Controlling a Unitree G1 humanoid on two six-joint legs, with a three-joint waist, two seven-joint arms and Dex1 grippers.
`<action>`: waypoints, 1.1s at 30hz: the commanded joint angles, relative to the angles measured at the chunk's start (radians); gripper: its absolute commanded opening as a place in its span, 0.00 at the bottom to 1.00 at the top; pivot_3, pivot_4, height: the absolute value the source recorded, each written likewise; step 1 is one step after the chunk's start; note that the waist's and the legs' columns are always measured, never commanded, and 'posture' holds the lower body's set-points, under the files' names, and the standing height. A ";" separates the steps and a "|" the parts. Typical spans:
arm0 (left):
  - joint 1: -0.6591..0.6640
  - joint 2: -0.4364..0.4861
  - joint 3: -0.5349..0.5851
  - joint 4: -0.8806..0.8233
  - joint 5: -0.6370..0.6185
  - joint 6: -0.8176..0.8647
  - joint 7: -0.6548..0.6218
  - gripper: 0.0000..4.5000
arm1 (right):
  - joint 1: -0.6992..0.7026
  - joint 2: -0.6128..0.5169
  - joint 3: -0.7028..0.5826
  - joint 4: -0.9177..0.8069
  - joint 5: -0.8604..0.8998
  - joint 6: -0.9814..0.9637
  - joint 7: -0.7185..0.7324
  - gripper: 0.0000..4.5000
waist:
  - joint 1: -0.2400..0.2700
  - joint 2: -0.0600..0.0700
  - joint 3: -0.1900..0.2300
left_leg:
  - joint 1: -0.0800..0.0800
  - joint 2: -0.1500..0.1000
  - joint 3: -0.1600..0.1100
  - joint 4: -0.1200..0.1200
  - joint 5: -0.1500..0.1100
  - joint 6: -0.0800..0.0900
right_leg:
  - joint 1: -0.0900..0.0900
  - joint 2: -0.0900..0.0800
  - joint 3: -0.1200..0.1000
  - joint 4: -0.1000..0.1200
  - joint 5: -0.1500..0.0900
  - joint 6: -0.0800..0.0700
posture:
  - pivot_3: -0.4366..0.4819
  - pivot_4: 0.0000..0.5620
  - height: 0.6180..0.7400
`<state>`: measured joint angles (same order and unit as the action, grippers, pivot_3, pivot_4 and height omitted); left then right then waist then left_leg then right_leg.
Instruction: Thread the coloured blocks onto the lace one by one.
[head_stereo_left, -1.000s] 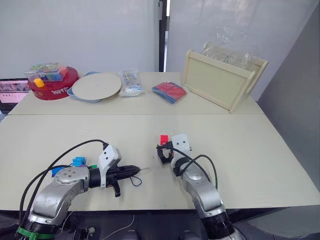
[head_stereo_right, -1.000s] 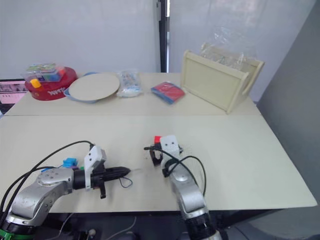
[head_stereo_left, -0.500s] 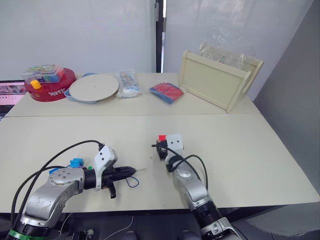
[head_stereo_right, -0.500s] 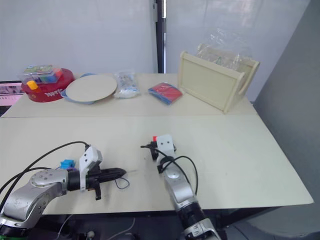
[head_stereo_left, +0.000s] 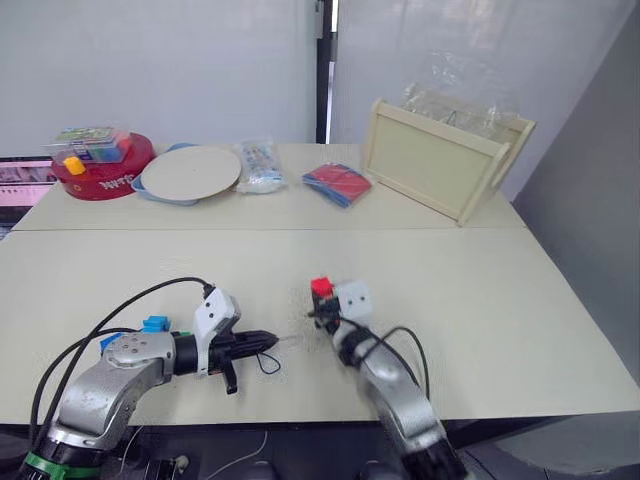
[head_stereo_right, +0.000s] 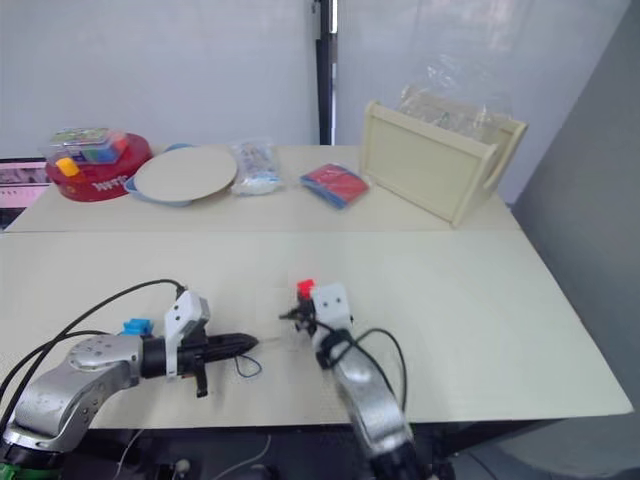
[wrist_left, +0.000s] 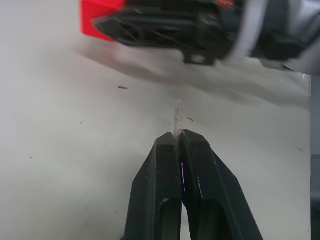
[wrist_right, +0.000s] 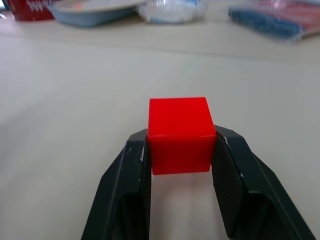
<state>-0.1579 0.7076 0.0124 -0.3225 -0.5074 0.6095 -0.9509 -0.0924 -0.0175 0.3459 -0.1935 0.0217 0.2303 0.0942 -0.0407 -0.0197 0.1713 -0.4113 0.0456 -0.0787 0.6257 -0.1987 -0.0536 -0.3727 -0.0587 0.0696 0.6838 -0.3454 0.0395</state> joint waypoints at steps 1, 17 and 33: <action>-0.046 -0.017 -0.015 0.006 0.002 -0.023 -0.001 0.00 | 0.097 -0.063 -0.014 -0.200 0.023 0.006 0.062 0.25 | -0.001 0.000 0.000 | 0.000 0.000 0.000 0.000 0.000 0.000 | 0.000 0.000 0.000 -0.001 0.000 0.000 | 0.48 0.27 1.00; -0.048 -0.023 -0.038 -0.006 0.007 -0.035 -0.005 0.00 | 0.149 -0.157 -0.078 -0.292 0.106 0.212 0.197 0.94 | -0.002 -0.001 0.000 | 0.004 0.001 0.000 0.000 0.000 0.000 | 0.003 0.002 0.000 0.000 0.000 0.000 | 0.48 0.27 1.00; -0.009 0.029 0.000 -0.055 -0.019 -0.025 -0.029 0.00 | -0.439 -0.643 -0.003 0.161 0.254 0.025 1.208 0.99 | -0.004 -0.001 0.000 | 0.004 0.001 0.001 0.002 0.000 0.001 | 0.004 0.002 0.000 -0.002 0.000 0.000 | 0.48 0.27 1.00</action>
<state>-0.1681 0.7281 -0.0035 -0.3310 -0.5107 0.5877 -0.9793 -0.4957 -0.6569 0.3166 -0.0903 0.3040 0.3446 1.2117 -0.0447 -0.0209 0.1717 -0.4071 0.0466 -0.0780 0.6274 -0.1988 -0.0530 -0.3687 -0.0571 0.0698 0.6819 -0.3452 0.0392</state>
